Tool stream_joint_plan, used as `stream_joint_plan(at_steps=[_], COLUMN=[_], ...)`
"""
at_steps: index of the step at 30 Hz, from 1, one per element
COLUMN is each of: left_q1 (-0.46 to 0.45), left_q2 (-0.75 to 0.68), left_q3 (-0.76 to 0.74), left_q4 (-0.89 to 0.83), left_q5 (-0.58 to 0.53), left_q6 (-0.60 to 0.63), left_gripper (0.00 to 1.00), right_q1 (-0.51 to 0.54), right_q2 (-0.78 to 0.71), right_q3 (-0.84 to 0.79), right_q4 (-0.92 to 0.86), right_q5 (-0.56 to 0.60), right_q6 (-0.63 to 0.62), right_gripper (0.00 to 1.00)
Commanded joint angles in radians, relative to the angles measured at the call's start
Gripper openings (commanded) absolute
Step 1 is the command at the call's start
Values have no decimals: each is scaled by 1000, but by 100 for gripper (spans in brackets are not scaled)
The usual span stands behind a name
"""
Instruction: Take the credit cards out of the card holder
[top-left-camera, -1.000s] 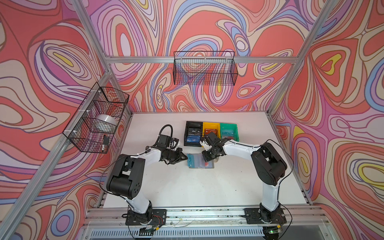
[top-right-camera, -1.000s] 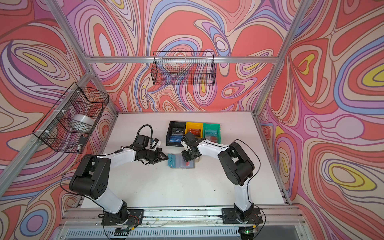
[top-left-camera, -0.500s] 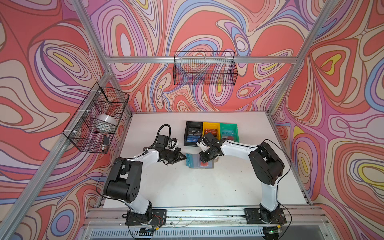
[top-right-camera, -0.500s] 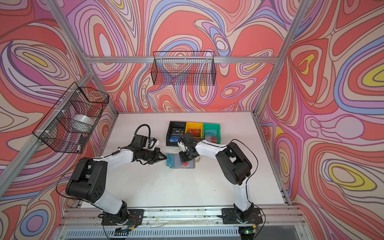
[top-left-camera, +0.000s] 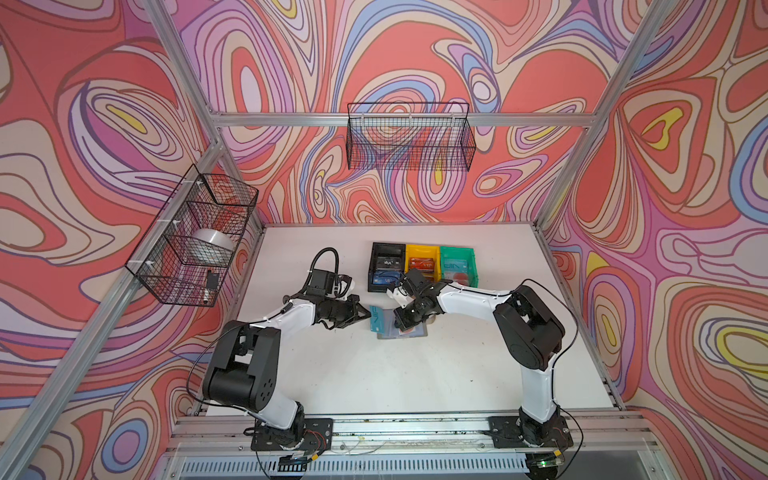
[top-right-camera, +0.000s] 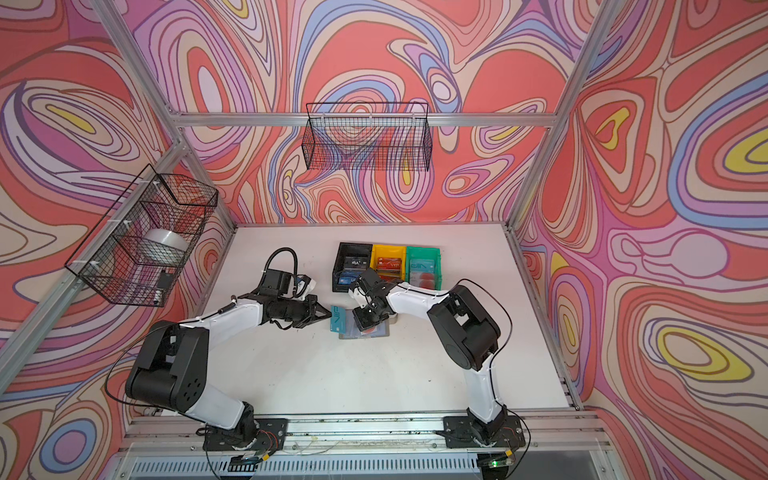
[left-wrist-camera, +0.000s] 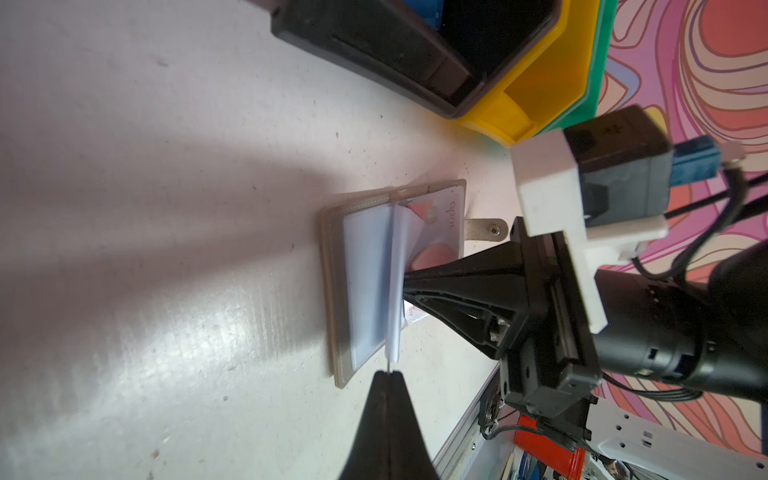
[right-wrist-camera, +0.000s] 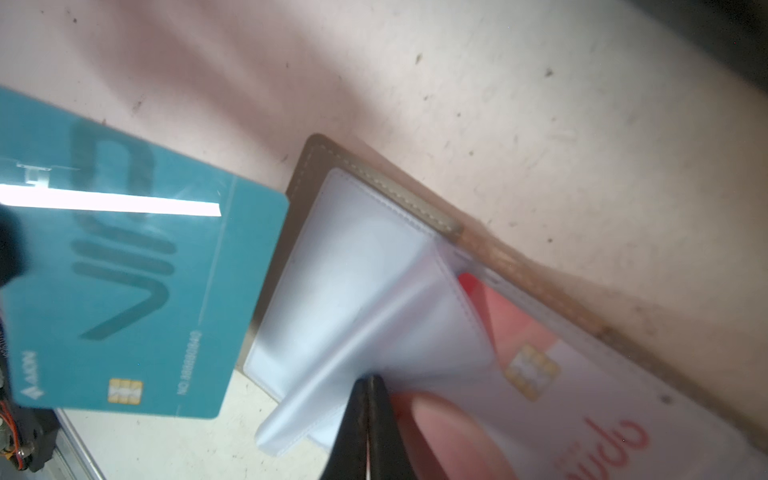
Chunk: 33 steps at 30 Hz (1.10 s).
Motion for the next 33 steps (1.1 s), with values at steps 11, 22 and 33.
stream_joint_plan(at_steps=[11, 22, 33], left_q1=[11, 26, 37], left_q2=[-15, -36, -32], left_q3=[-8, -14, -14], left_q4=[-29, -38, -41], left_q5=[2, 2, 4], left_q6=[22, 22, 28], left_gripper=[0, 0, 0], right_q1=[7, 7, 7], right_q2=[-47, -39, -66], right_q3=[-48, -37, -43], right_q4=[39, 47, 49], right_q5=[-120, -209, -222], right_q6=[-12, -15, -21], right_gripper=[11, 18, 22])
